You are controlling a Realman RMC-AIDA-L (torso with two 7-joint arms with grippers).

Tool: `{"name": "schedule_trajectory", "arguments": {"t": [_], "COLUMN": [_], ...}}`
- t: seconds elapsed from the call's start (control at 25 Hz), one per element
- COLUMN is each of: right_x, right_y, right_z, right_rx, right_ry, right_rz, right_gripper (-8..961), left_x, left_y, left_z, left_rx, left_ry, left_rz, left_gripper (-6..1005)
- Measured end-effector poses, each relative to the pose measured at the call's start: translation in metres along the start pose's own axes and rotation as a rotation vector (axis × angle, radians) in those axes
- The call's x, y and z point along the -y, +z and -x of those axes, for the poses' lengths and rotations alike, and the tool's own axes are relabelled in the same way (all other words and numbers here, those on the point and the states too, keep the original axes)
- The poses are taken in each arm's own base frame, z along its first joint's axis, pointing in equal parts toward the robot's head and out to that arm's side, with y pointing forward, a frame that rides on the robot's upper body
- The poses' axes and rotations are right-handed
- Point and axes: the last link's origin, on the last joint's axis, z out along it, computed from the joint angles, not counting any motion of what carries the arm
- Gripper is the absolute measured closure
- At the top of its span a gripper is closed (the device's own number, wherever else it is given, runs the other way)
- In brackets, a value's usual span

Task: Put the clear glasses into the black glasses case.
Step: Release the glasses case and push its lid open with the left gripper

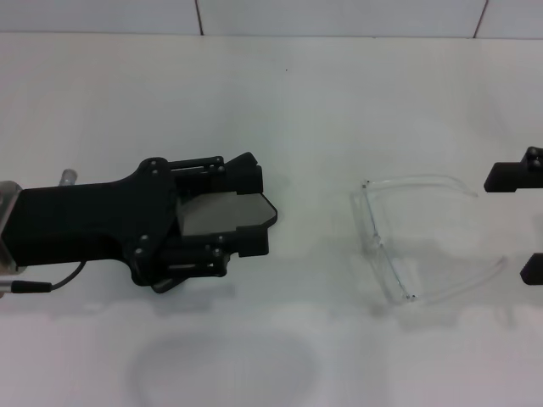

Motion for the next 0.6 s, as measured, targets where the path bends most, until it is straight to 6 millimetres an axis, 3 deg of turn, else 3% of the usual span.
{"name": "schedule_trajectory", "arguments": {"t": [0.16,0.36,0.6], "right_x": [0.000,0.003,0.006], "right_y": [0.004,0.026,0.033], "right_z": [-0.001,-0.011,-0.011], "right_rx": [0.013,-0.015,-0.031], "right_ry": [0.007,0.036,0.031], "right_rz": [0.007,0.046,0.061], "right_gripper": [171,171,171], "left_x": [0.000,-0.001,-0.006], "left_y": [-0.001,-0.010,-0.021], "left_z": [0.001,0.005,0.011], "left_rx": [0.008,0.043,0.054], "left_ry": [-0.001,-0.010,-0.029], "left_rz": [0.001,-0.016,-0.042], "left_gripper": [298,299,300]}}
